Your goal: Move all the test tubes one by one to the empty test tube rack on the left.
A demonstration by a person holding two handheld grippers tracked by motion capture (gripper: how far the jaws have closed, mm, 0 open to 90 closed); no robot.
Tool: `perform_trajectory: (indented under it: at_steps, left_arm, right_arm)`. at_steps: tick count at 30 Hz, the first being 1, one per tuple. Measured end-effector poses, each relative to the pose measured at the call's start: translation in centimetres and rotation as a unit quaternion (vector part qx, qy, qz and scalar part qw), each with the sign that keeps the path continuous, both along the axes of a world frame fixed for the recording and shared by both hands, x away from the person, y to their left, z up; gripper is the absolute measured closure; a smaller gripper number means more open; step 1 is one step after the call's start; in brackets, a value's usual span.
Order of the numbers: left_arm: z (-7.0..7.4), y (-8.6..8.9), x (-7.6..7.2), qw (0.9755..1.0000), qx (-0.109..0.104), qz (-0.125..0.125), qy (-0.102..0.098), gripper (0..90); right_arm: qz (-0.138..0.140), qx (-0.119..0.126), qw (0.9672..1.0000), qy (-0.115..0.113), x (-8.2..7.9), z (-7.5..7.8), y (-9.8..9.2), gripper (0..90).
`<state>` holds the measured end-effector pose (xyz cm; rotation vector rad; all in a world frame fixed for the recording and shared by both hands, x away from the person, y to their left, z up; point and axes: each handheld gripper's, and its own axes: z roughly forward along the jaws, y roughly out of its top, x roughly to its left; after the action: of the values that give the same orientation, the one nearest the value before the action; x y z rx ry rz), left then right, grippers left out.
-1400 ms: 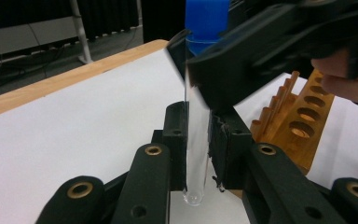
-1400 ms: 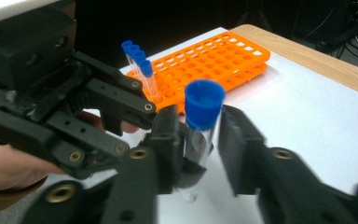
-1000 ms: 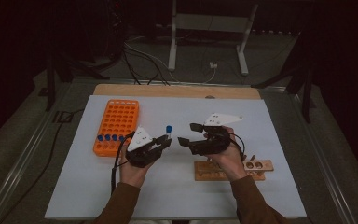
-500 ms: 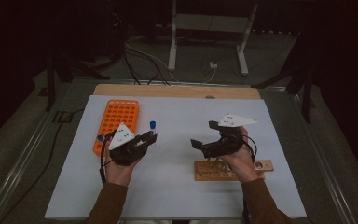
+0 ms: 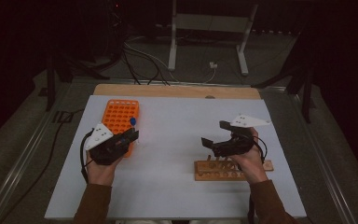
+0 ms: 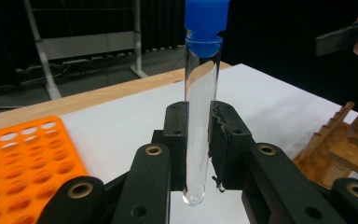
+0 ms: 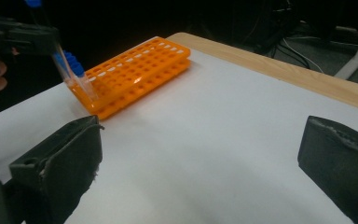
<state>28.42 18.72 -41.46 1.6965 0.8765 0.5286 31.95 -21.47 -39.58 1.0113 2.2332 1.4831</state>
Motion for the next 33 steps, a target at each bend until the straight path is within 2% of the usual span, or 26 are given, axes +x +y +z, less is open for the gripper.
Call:
perform_trajectory:
  at_steps: [10, 21, 33]
  left_arm:
    - [0.3, 3.4, -0.6, 0.9995, -0.001, 0.031, -0.007, 78.2]
    - [0.1, 7.0, -1.5, 0.9976, -0.005, 0.069, -0.007, 78.1]
    - [-0.8, 9.3, -1.8, 0.995, 0.005, 0.1, 0.0, 78.2]
  right_arm:
    - [-0.017, 0.004, 0.9999, -0.001, -0.1, -0.1, -1.7, 0.1]
    - [-0.029, 0.006, 0.9996, 0.001, -0.1, -0.5, -2.8, 0.1]
    - [-0.041, 0.011, 0.9991, 0.001, -0.3, -0.5, -4.0, 0.1]
